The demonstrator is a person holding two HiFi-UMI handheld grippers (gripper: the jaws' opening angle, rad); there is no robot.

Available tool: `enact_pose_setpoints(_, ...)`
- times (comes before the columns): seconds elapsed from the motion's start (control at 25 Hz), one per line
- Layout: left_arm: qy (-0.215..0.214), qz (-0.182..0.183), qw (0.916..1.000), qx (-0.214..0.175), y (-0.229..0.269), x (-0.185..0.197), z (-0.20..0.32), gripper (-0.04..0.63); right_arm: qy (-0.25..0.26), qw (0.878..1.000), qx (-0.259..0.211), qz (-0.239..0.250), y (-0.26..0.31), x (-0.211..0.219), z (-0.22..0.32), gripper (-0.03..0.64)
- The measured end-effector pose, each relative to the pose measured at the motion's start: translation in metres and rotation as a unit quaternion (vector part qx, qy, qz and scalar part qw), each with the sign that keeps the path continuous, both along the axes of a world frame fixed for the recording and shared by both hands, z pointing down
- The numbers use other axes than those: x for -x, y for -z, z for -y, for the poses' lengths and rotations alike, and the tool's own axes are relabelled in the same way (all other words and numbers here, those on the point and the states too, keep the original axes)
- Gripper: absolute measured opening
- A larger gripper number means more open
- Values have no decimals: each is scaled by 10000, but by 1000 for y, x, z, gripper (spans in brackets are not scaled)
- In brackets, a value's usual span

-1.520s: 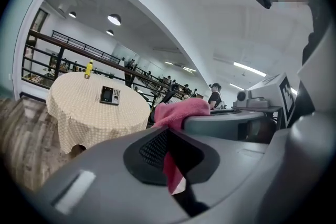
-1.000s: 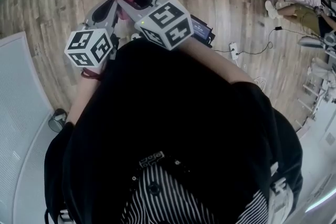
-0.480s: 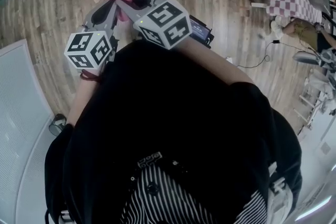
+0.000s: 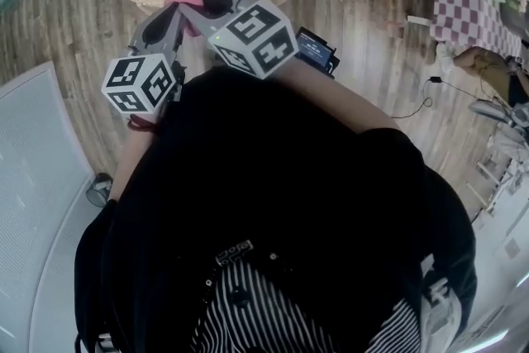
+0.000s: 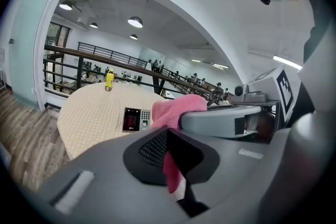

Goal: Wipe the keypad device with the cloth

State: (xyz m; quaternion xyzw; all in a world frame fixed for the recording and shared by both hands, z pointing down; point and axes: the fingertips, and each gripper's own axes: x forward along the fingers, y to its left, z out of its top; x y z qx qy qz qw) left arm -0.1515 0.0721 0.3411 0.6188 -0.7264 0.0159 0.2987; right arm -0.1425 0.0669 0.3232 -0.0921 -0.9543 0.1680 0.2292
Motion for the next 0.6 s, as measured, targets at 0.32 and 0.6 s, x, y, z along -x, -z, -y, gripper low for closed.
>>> enact_pose_setpoints(0.32,-257,-129,9994,203,-10,0,60,0,-35,9994,318,89,-4,8,58,31)
enact_pose_setpoints(0.6,-142,-129,9992,337,-13,15,69,0,148,9988,461,64,-7,26,66,32)
